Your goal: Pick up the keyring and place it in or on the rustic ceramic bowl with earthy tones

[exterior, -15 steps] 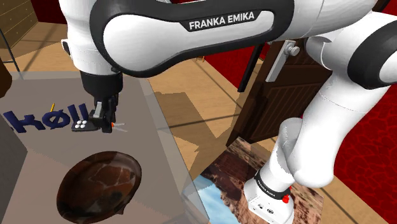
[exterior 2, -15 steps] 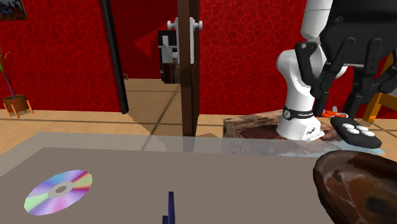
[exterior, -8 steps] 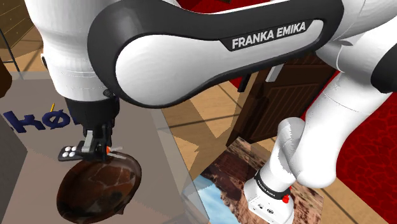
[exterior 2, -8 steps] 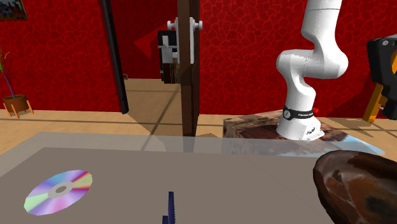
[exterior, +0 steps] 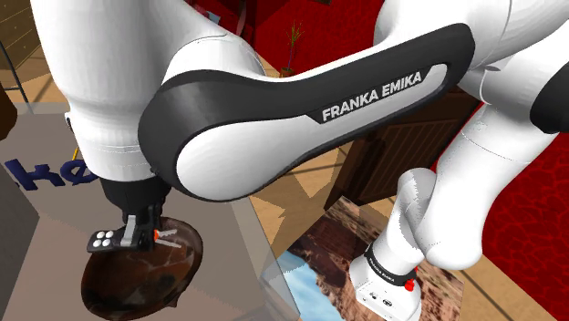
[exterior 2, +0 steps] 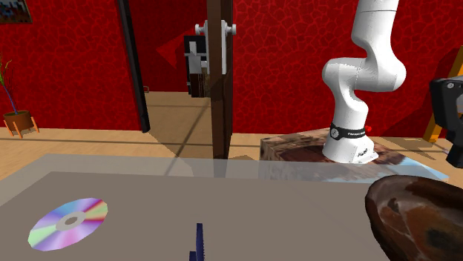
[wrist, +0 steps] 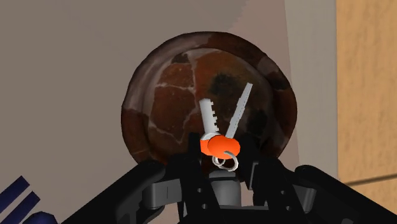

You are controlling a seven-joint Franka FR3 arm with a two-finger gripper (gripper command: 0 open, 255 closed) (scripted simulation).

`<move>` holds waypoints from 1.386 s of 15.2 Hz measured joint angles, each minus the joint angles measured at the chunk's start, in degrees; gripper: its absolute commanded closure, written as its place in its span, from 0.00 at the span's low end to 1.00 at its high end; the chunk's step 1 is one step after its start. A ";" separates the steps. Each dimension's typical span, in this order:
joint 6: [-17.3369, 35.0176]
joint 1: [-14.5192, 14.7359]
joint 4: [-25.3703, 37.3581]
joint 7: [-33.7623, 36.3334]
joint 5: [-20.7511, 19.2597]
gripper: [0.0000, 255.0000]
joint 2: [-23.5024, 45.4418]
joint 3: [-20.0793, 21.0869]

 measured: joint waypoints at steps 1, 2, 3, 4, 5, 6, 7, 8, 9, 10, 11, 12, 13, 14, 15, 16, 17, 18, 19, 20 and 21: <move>0.64 0.02 -0.33 0.11 -0.15 1.00 0.33 0.02; 1.48 0.04 -1.25 0.20 -0.14 1.00 0.25 0.04; 2.24 0.08 -1.68 0.36 -0.31 1.00 0.61 0.08; 3.02 0.08 -2.26 0.43 -0.41 1.00 0.83 0.07; 3.74 0.04 -2.74 0.43 -0.53 1.00 1.10 0.03; 4.58 0.06 -3.33 0.57 -0.67 1.00 1.36 0.04; 5.35 0.08 -3.90 0.68 -0.79 1.00 1.58 0.05; 5.74 0.07 -4.23 0.69 -0.83 1.00 1.65 0.04; 5.90 0.08 -4.28 0.75 -0.88 1.00 1.76 0.05; 5.99 0.08 -4.34 0.75 -0.90 1.00 1.78 0.04; 6.04 0.08 -4.38 0.75 -0.90 1.00 1.79 0.04; 6.07 0.08 -4.41 0.75 -0.90 1.00 1.79 0.04; 6.09 0.07 -4.42 0.75 -0.91 1.00 1.79 0.04; 6.10 0.07 -4.42 0.75 -0.91 1.00 1.79 0.04; 6.09 0.07 -4.42 0.75 -0.91 0.00 1.80 0.04; 6.09 0.07 -4.42 0.75 -0.91 0.00 1.80 0.04; 6.10 0.07 -4.42 0.75 -0.91 0.00 1.79 0.04; 6.10 0.07 -4.42 0.75 -0.91 0.00 1.79 0.04; 6.10 0.07 -4.42 0.75 -0.91 0.00 1.79 0.04; 6.10 0.07 -4.42 0.75 -0.91 0.00 1.79 0.04; 6.10 0.07 -4.42 0.75 -0.91 0.00 1.79 0.04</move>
